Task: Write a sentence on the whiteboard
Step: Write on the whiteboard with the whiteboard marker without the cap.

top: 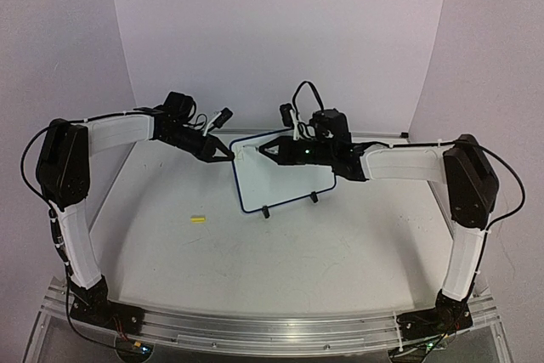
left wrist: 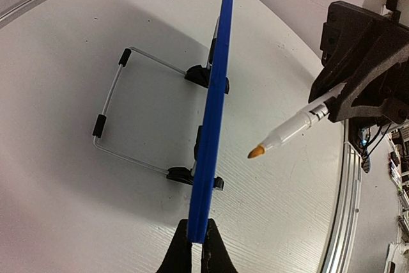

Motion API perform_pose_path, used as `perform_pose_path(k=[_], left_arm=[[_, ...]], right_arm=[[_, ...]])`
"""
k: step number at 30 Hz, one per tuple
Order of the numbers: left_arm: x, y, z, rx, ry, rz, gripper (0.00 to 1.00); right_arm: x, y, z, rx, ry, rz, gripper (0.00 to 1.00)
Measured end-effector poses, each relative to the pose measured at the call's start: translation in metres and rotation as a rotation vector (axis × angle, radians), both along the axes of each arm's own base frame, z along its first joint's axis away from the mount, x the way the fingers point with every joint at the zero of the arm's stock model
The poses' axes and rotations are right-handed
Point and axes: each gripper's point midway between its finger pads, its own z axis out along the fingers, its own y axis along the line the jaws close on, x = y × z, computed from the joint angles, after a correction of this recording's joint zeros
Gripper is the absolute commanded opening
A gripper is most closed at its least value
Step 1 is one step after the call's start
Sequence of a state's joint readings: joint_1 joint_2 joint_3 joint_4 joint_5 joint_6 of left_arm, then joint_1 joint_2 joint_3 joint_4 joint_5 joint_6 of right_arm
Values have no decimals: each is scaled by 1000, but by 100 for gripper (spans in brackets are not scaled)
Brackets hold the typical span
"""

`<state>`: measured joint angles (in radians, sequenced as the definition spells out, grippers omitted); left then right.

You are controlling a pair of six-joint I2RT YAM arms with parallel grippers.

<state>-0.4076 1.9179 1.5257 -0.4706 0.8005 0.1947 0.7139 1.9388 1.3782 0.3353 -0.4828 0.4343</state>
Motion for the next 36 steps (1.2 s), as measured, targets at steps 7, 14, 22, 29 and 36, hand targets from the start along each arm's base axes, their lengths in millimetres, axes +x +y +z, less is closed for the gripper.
perform_pose_path(k=[7,14,22,29,36], left_arm=[[0,0,0,0,0,0,0],[0,0,0,1,-1,0,0],[0,0,0,2,-1,2,0],[1,0,-1,5,-3,4,0],[1,0,-1,6,-4,5,0]], right_arm=[[1,-1,-2,-7,5,-6,0],[3,-2,-11,-25,18,-22,0],[6,-1,-22,-42,36,-26,0],[7,0,-23,-48,40,-27,0],[6,-1,-28,-55,46,-31,0]])
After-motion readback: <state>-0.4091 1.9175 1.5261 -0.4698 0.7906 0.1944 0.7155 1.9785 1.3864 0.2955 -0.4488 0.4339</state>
